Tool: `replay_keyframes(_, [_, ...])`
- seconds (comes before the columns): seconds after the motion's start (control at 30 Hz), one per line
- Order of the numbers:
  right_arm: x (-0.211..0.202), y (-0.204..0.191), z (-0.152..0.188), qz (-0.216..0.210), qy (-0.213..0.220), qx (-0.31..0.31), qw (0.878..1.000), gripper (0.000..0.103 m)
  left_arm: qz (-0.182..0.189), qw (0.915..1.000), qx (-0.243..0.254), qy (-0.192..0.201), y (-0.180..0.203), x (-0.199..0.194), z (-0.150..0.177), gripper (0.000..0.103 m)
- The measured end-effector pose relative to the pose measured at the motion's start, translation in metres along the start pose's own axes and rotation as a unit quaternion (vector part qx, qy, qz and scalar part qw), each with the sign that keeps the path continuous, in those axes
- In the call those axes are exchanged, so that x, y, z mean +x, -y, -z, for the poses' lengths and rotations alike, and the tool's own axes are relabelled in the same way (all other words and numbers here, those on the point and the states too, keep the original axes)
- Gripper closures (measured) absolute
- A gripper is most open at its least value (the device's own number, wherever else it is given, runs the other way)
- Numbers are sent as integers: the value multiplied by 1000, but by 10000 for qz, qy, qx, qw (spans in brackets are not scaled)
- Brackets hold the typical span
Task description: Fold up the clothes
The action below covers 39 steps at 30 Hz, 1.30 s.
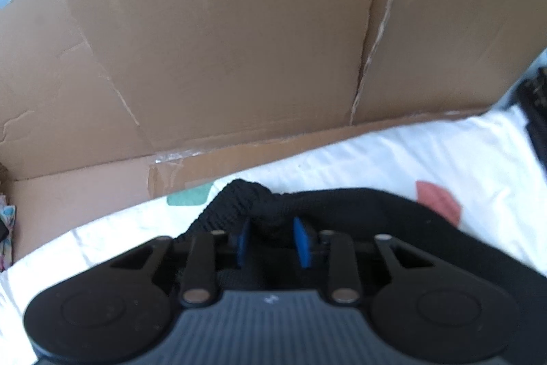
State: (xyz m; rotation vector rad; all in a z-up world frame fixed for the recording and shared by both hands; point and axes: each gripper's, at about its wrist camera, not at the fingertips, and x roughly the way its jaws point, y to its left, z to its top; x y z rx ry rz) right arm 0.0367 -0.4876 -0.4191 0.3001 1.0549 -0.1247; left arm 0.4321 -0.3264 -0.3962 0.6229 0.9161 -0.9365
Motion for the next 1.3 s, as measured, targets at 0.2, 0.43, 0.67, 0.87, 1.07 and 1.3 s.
replay_keyframes(0.2, [-12,-9,-3,-238,302,131,9992,95,222,9997,-52,12,-8,-28,4,82])
replay_keyframes(0.43, [-2,-38,-21,-558,359,-175,9976,75,870,9955,-33,-363,-5,-26,28,82])
replay_keyframes(0.67, [10,-68,-23,-719,548,-411,9951,65,619,9966,-99,-540,9,12,50,82])
replay_keyframes(0.87, [28,-94,-21,-742,516,-873,9921,65,464,9980,-39,-421,13,2,50,81])
replay_keyframes(1.07, [44,-109,-7,-370,177,-1284,9909,64,425,9984,-293,-226,1,-38,58,61])
replay_keyframes(1.3, [35,-104,9,-274,-76,-1594,9868,64,344,9966,-752,-59,-18,-90,105,54])
